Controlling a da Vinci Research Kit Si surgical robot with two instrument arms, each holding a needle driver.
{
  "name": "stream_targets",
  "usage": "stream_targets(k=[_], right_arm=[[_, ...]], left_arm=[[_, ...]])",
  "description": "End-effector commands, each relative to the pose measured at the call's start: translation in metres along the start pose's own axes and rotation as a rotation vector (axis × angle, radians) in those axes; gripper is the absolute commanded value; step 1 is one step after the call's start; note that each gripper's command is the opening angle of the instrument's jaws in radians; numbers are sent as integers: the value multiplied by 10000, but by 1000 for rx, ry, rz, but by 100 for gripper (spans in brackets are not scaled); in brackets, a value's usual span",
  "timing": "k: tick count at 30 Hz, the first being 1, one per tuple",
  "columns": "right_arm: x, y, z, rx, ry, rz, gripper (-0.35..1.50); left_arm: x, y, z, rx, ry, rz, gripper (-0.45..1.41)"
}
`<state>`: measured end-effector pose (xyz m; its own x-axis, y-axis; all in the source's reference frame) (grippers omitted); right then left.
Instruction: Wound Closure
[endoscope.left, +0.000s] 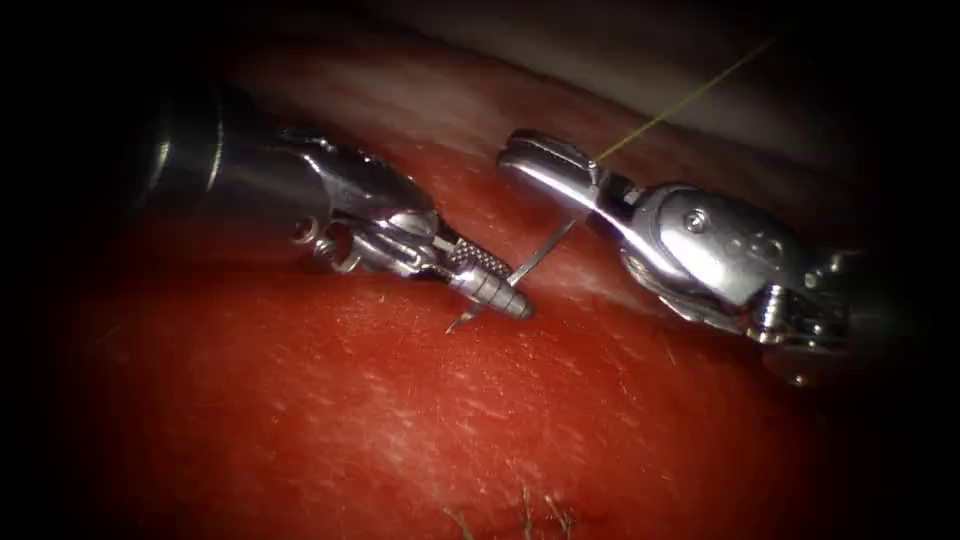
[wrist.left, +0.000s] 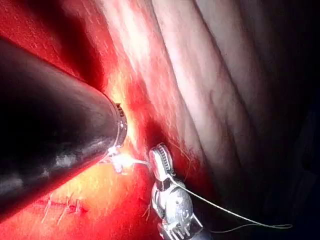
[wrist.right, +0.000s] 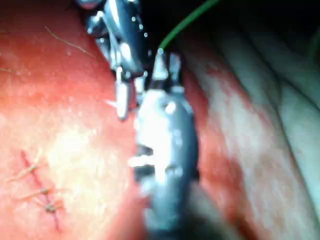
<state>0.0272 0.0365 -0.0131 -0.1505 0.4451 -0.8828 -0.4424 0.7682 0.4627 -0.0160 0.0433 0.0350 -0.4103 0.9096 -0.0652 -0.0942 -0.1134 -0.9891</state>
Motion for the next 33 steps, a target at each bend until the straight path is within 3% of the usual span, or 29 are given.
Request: stream_targets(k=[1,4,5,6,7,8,15,17,18,19,21,25,31,33], right_arm=[[-1,0,10,3,7,1,-35],[-1,-2,11,12,9,2,-35],[-1,-3,12,18,11,4,-35],[-1,-4,13,18,11,4,-35],[-1,-5,14,18,11,4,-35],[-1,-5,14,18,12,4,-35],[-1,-9,17,13,11,6,-35],[1,-9,19,-20,-3,9,14],[4,-9,21,-55,-14,12,73],[10,-7,24,-80,-40,17,113],[17,-7,27,-122,-94,23,135],[25,-12,26,-227,-129,13,136],[34,-17,18,-417,-190,-22,116],[36,-17,17,-436,-183,-28,113]], left_arm=[[-4,-5,7,-4,-10,1,67],[-5,-4,6,-30,-6,-16,53],[-4,-4,5,-56,5,-27,25],[-3,-3,4,-72,15,-30,16],[0,-2,3,-113,42,-35,-17],[2,-2,2,-132,51,-49,-35],[0,3,-7,-167,40,-58,-35],[2,4,-9,-156,55,-61,-35],[4,4,-11,-149,64,-63,-35],[6,4,-13,-137,81,-67,-35],[10,3,-17,-114,115,-74,-35],[16,2,-23,-62,188,-83,-35],[19,5,-23,-10,245,-68,-35],[19,5,-21,-6,249,-69,-35]])
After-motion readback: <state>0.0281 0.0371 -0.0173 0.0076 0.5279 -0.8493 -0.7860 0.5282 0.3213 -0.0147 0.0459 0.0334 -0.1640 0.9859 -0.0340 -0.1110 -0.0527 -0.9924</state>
